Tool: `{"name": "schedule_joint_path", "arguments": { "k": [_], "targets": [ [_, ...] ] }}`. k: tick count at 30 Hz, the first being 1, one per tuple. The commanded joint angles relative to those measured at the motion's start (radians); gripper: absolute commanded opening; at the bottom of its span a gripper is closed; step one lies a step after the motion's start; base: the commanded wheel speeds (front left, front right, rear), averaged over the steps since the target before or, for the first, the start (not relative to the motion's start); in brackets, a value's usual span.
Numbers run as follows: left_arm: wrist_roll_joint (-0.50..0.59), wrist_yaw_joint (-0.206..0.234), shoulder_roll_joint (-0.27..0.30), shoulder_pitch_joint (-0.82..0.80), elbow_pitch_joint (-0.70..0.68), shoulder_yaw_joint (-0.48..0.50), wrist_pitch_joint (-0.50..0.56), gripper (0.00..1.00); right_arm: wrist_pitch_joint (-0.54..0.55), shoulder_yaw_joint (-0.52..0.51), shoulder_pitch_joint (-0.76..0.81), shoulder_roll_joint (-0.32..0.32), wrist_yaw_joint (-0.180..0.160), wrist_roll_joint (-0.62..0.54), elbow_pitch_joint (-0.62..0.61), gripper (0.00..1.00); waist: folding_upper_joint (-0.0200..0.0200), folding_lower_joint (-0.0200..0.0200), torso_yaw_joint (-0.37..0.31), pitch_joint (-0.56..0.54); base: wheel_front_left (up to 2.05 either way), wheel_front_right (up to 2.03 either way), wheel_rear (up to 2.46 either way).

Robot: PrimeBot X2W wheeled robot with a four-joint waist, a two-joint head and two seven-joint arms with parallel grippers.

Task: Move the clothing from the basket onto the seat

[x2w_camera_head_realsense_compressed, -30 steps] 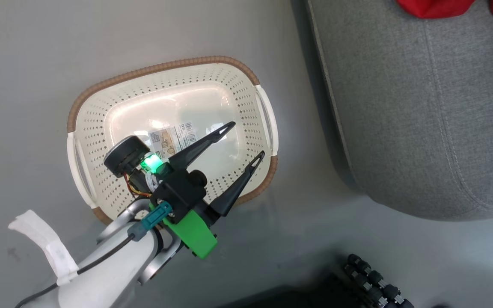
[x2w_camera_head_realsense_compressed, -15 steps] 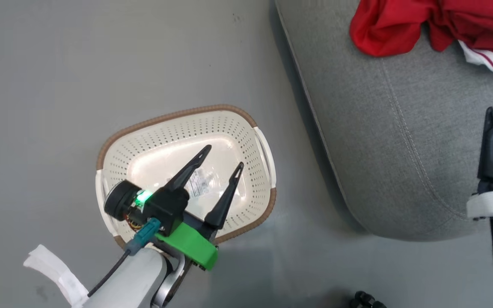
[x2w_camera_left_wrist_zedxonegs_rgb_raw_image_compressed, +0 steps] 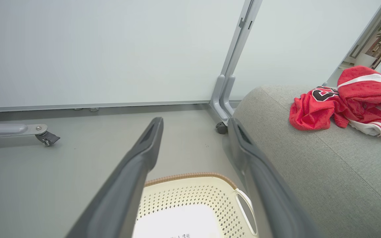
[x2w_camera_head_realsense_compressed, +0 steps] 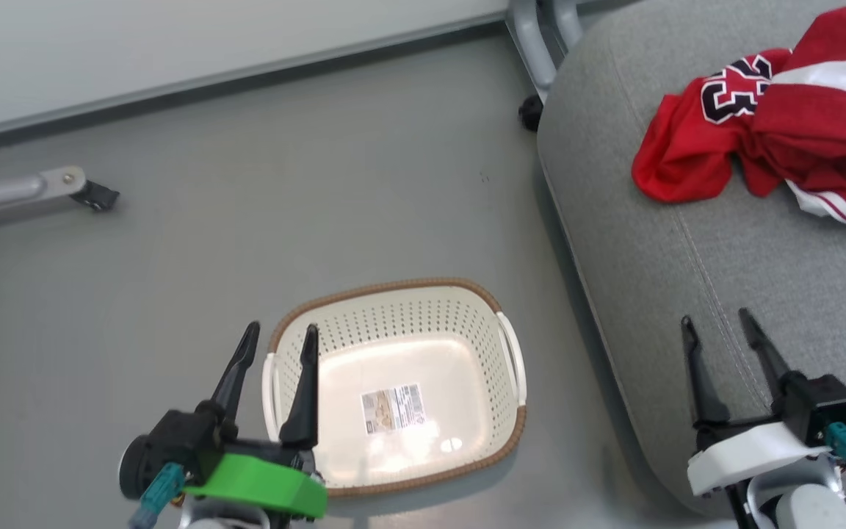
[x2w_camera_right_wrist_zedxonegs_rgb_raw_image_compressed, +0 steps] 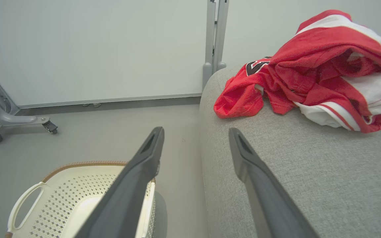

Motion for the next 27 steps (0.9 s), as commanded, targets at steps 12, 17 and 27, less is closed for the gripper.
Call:
{"name": "schedule_joint_path", "arguments": {
  "k": [12,17,27],
  "targets": [
    [0.125,-0.076,-0.053,0.221,-0.057,0.237,-0.001,1.0,-0.002,0.118,0.107,0.011,-0.001,0.044,-0.05,1.0,0.0,0.0,0.131,-0.29,0.0,0.0,0.0],
    [0.149,-0.093,-0.06,0.282,-0.072,0.273,-0.001,1.0,-0.002,0.128,0.14,0.011,-0.001,0.04,-0.076,1.0,0.0,0.0,0.119,-0.324,0.0,0.0,0.0],
    [0.157,-0.102,-0.063,0.347,-0.064,0.283,-0.001,1.0,-0.002,0.135,0.175,0.012,-0.001,0.063,-0.073,1.0,0.0,0.0,0.1,-0.352,0.0,0.0,0.0]
  ]
}}
